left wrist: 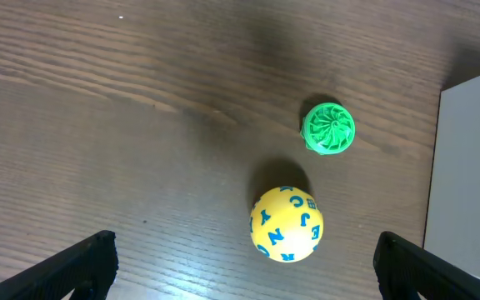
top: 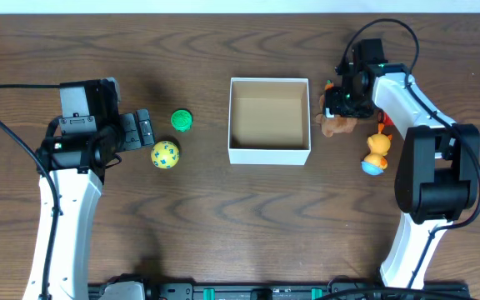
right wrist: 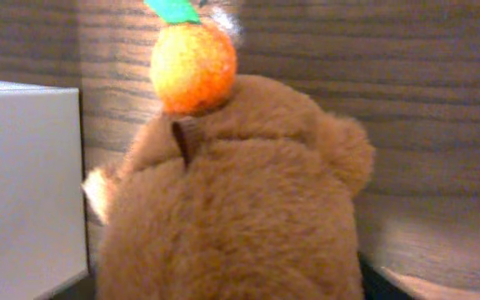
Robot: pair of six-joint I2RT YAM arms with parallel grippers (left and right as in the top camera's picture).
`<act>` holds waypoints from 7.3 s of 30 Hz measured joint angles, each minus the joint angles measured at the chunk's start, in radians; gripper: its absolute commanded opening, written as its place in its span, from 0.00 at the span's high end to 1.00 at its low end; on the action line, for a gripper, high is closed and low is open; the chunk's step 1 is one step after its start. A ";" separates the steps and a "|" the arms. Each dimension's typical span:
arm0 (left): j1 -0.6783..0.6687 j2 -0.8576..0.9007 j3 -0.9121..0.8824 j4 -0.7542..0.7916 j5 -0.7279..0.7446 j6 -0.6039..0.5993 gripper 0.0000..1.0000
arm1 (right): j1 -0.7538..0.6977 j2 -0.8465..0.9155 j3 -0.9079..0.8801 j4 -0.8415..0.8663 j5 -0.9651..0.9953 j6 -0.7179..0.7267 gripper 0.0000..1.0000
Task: Pack container
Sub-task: 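Grasp the brown plush toy with the right gripper, then carry the plush left into the white box and release it, then move the right gripper to the red fire truck and grasp it, then carry the fire truck into the box and open the right gripper, then grasp the orange duck toy with the right gripper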
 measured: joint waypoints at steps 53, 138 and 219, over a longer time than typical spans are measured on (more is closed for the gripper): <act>0.000 0.000 0.000 -0.001 0.000 0.000 0.02 | 0.477 -0.167 -0.003 0.301 0.204 0.373 0.25; 0.000 0.000 0.000 -0.001 0.000 0.000 0.02 | 0.379 -0.318 0.029 -0.019 0.105 0.265 0.55; 0.000 0.001 0.000 -0.001 0.000 0.000 0.02 | 0.054 -0.557 -0.293 0.066 0.099 0.335 0.99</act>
